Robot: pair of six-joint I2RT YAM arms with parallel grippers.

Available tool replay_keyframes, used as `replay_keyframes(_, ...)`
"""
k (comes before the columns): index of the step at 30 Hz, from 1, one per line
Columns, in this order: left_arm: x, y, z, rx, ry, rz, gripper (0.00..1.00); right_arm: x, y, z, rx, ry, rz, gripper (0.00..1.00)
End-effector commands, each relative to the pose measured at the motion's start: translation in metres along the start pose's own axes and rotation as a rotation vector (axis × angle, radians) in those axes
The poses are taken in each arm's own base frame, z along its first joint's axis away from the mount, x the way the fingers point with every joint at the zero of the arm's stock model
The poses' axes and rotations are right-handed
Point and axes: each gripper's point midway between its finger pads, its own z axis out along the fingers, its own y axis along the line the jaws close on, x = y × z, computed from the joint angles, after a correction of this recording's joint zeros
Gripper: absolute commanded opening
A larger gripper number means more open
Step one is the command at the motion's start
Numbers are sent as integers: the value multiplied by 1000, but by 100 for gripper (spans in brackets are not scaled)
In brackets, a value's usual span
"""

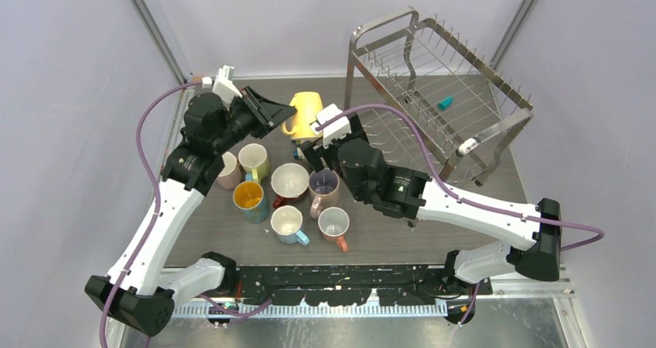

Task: Unload the cups from the dish rack
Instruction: Unload the cup from the dish rack.

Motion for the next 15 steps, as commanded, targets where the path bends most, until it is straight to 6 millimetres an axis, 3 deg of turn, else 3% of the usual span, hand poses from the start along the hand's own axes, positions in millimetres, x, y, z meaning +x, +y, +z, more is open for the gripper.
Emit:
replay_keyframes(1,-24,-52,-14,169,-57,-15,0,-32,-12,5,99,-128,-22,83)
replay_keyframes(8,-24,-55,-14,197,-40,-68,0,-32,-1,21,141,-145,-145,72)
replay_keyframes(15,-22,-55,-16,199,-20,-90,0,-34,-7,25,211,-163,-208,63)
